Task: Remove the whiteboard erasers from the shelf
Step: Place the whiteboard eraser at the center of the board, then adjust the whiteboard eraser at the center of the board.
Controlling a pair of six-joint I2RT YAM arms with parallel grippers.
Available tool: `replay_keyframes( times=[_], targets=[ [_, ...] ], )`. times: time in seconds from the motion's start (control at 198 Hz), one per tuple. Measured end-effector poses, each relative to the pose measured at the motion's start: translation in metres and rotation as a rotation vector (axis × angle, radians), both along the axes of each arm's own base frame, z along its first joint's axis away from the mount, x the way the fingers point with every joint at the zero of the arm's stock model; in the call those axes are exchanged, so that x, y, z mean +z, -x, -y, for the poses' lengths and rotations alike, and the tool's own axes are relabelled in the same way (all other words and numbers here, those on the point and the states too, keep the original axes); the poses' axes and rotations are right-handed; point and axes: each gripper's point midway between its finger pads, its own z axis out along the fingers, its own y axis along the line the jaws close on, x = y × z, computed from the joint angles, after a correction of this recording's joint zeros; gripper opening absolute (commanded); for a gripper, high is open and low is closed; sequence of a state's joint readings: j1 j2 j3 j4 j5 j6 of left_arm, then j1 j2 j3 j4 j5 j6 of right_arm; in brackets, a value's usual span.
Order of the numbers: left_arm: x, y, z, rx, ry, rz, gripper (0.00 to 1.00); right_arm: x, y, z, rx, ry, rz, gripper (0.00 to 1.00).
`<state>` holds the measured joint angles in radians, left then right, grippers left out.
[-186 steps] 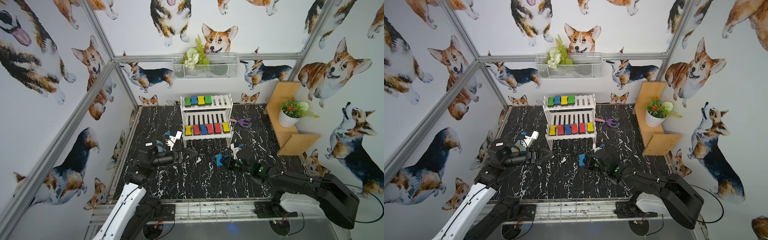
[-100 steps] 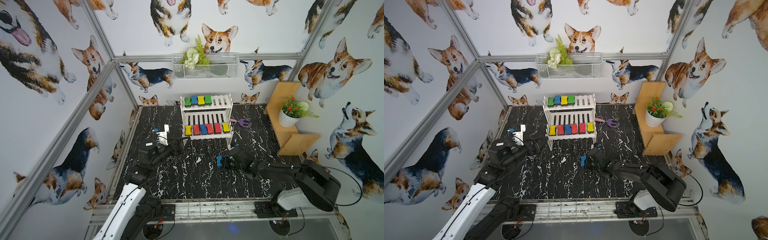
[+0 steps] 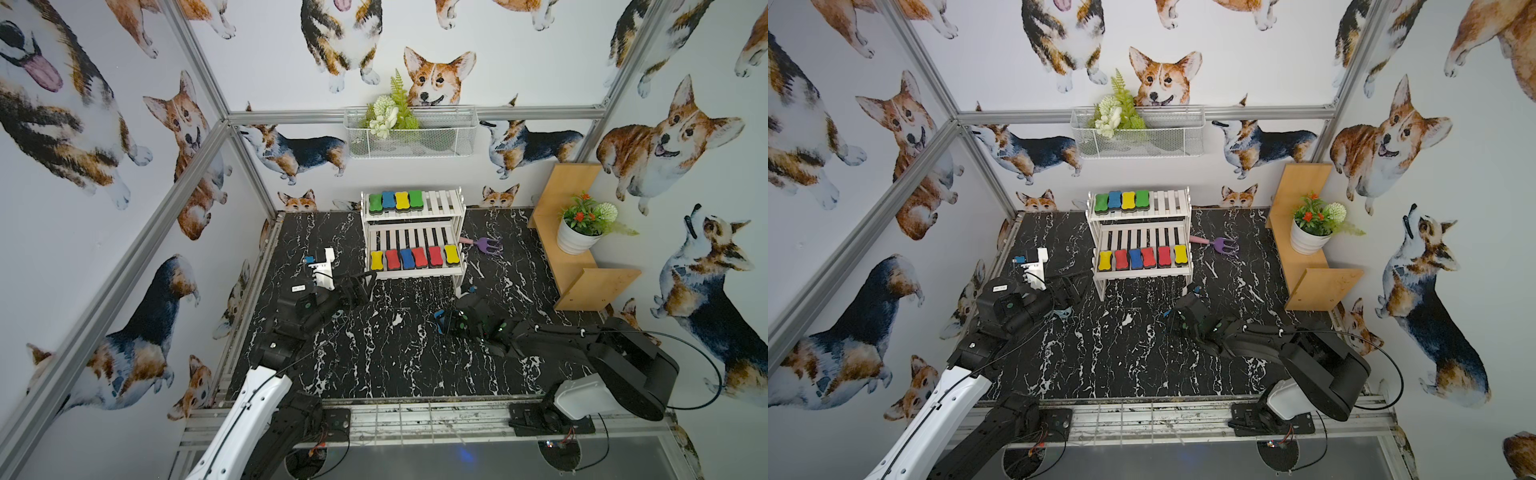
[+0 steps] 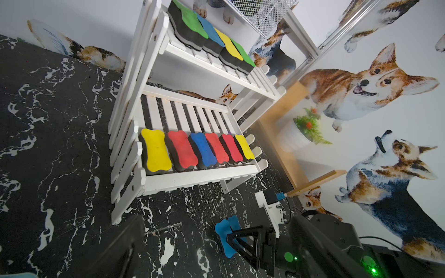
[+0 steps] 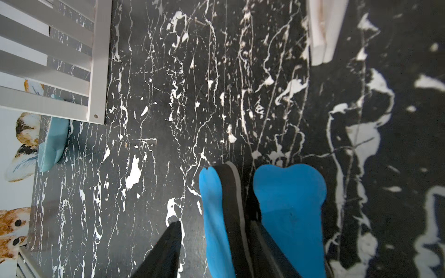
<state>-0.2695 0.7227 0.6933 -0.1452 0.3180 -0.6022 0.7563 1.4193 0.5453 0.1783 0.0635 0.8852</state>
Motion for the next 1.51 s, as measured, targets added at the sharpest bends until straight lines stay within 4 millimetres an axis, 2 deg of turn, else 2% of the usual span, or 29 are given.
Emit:
replay_keyframes(
  times=[0.232,0.398,0.499,0.58,0.676,0.822,0.903,1.044,1.175,1.321,1.387,1.508],
  targets=[
    [0.000,-0.001,-0.001,0.007,-0.006,0.002,0.99,0.027,-0.005,-0.001,0.003,-0.022,0.067,0.62],
    [-0.003,-0.002,-0.004,0.020,-0.026,0.003,0.99,0.066,-0.007,-0.002,0.021,-0.080,0.162,0.62],
    [-0.005,-0.002,-0.005,0.027,-0.033,-0.002,0.99,0.091,-0.009,-0.003,0.033,-0.095,0.220,0.58],
    [-0.005,-0.003,-0.006,0.033,-0.037,0.000,0.99,0.102,-0.010,-0.002,0.033,-0.092,0.242,0.55],
    [-0.006,-0.003,-0.006,0.033,-0.038,-0.005,0.99,0.093,-0.008,-0.001,0.050,-0.070,0.217,0.53],
    [-0.007,-0.004,-0.007,0.036,-0.040,-0.008,0.99,0.055,0.001,-0.004,0.110,-0.002,0.115,0.57],
    [-0.008,-0.005,-0.006,0.037,-0.042,-0.012,0.99,0.041,0.004,-0.004,0.139,0.041,0.082,0.59],
    [-0.011,-0.004,-0.010,0.048,-0.068,-0.019,0.99,0.042,-0.001,-0.010,0.179,0.078,0.094,0.61],
    [-0.017,-0.007,-0.023,0.119,-0.124,-0.032,0.99,0.046,-0.007,-0.013,0.202,0.110,0.115,0.62],
    [-0.017,-0.010,-0.031,0.161,-0.163,-0.049,0.99,0.040,-0.013,-0.015,0.222,0.167,0.113,0.62],
    [-0.024,-0.013,-0.033,0.169,-0.182,-0.074,0.99,0.033,-0.014,-0.015,0.233,0.201,0.102,0.62],
    [-0.050,-0.018,-0.036,0.182,-0.236,-0.168,0.99,0.021,-0.014,-0.017,0.256,0.269,0.082,0.62]
  ],
)
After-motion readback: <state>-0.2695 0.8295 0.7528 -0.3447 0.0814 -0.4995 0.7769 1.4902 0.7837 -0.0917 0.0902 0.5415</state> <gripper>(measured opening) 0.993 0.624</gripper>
